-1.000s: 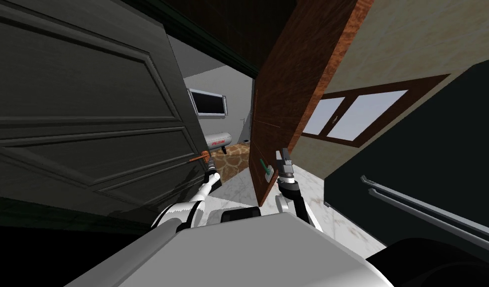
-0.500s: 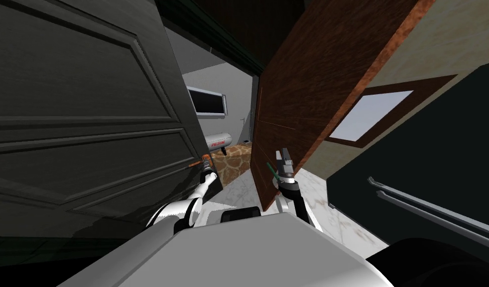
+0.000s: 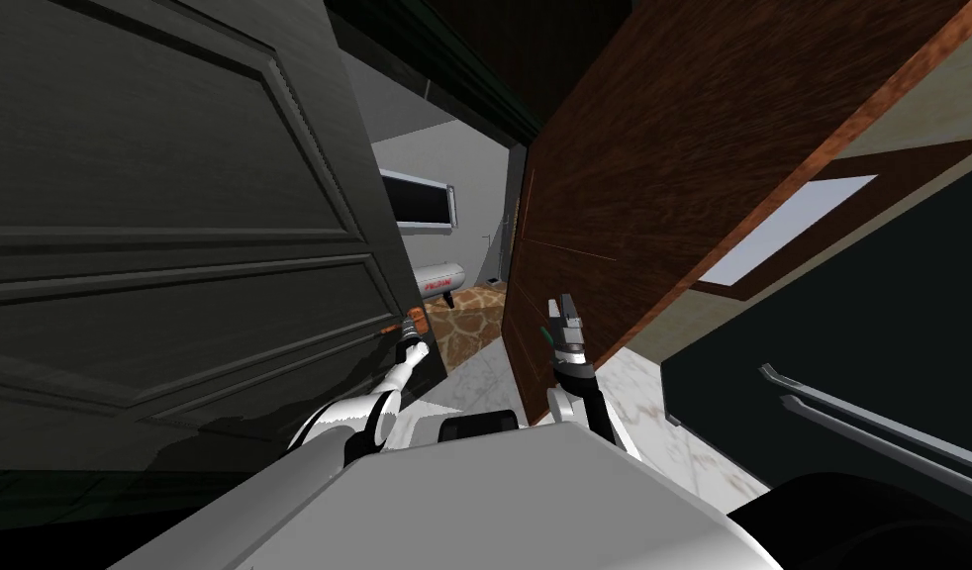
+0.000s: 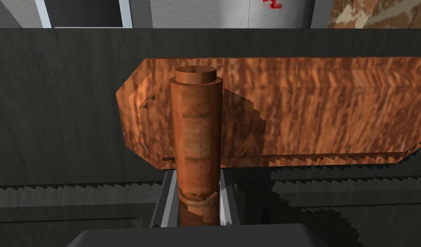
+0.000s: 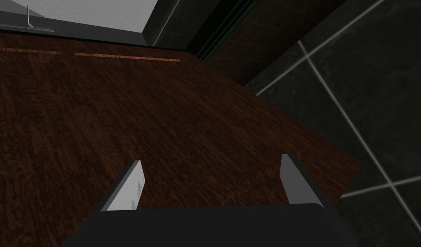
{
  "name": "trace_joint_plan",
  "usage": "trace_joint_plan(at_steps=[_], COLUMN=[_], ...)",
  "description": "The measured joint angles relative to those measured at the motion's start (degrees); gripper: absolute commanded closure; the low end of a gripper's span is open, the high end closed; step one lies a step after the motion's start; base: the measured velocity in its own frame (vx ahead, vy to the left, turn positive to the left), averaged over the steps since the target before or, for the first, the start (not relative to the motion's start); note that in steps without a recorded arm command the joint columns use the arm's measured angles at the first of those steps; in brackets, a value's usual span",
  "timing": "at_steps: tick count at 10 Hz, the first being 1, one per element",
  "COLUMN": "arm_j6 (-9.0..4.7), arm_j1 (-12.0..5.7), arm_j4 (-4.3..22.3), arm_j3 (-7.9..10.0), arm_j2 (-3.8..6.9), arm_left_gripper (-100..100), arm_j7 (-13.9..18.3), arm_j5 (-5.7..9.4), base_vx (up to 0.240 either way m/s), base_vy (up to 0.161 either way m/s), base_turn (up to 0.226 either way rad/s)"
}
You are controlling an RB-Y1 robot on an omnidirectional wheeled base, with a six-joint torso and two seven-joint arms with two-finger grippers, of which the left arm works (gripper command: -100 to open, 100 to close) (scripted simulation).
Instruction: Pull the door open
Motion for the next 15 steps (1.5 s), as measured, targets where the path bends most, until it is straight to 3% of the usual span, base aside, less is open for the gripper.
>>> trace_joint_plan(at_steps=[4, 5, 10, 13, 15], arm_j6=[0.14, 0.85, 0.81, 2.27, 2.50], arm_j1=[0.28, 1.42, 2.90, 5.14, 5.79], arm_j4=[0.2, -1.4, 0.2, -2.1, -1.7], arm_j3=[0.01, 0.14, -1.75, -2.46, -3.54], arm_j2=[-0.15, 0.59, 4.72, 6.79, 8.58], arm_left_gripper=[100, 100, 100, 100, 100], arm_j7=[0.0, 0.3, 6.5, 9.4, 12.4], arm_j5=[0.03, -0.04, -1.81, -2.70, -3.63], base_vx=[-0.017, -0.075, -0.084, -0.083, -0.095], base_vy=[-0.014, -0.040, -0.083, -0.070, -0.047], base_turn=[-0.050, -0.104, -0.116, -0.071, -0.098])
